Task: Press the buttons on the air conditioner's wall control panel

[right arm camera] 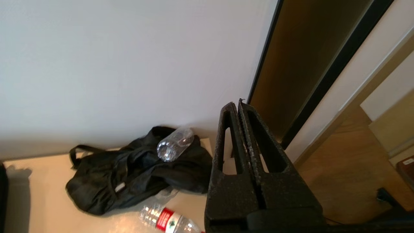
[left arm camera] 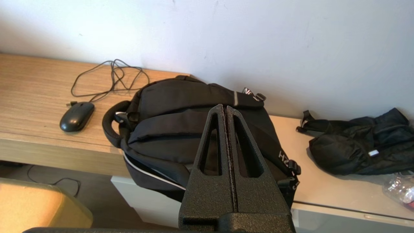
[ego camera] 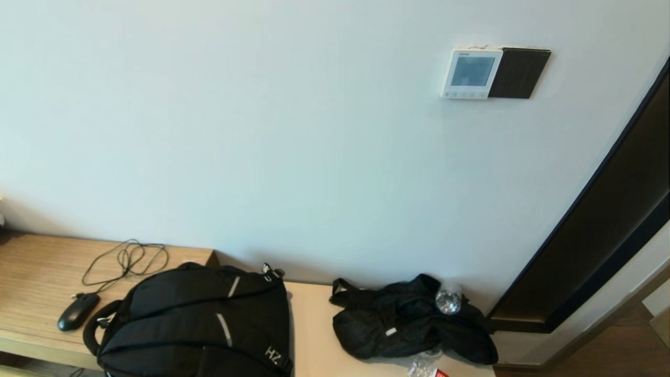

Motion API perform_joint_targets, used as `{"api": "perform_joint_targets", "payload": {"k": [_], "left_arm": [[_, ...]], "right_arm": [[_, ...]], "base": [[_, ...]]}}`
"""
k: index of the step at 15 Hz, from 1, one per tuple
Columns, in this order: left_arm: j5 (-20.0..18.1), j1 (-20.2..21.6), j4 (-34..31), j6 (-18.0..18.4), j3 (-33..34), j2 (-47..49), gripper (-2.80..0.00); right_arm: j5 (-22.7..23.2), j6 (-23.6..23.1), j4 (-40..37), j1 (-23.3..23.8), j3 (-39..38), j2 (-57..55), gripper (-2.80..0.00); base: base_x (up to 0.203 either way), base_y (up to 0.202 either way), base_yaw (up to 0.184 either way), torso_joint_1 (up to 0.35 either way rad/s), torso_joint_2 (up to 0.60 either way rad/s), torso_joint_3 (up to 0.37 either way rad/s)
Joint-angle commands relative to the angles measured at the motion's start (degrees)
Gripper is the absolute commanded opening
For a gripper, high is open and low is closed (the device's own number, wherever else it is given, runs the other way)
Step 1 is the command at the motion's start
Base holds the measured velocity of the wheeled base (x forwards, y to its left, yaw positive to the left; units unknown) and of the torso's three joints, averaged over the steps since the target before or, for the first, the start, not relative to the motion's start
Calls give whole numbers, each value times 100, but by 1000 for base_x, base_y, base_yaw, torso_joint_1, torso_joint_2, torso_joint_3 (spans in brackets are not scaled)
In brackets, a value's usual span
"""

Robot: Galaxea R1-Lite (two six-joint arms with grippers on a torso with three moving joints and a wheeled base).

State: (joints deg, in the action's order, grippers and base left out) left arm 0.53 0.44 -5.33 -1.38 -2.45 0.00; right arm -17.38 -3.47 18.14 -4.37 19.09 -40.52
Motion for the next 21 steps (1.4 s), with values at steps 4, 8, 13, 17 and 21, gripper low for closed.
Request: {"api": "perform_joint_targets", "payload": {"k": [4, 8, 13, 17, 21], "left_arm": [[-1, 0, -3, -3, -1, 0, -280], [-1, 0, -3, -3, -1, 0, -280], [-1, 0, -3, -3, -1, 0, -280], [-1, 0, -3, -3, -1, 0, -280], [-1, 0, -3, -3, -1, 0, -280]], "right_arm": [[1048, -7, -388, 396, -1318, 1831, -280], [1693, -25, -789, 430, -1879, 2897, -280], [1995, -22, -1467, 426, -1908, 3965, -280], [1962, -271, -1906, 430, -1898, 4034, -280], [1984, -365, -1797, 429, -1909, 4034, -280]], "base": [[0, 0, 0, 0, 0, 0], [0, 0, 0, 0, 0, 0], [0, 0, 0, 0, 0, 0], [0, 0, 0, 0, 0, 0], [0, 0, 0, 0, 0, 0]]}}
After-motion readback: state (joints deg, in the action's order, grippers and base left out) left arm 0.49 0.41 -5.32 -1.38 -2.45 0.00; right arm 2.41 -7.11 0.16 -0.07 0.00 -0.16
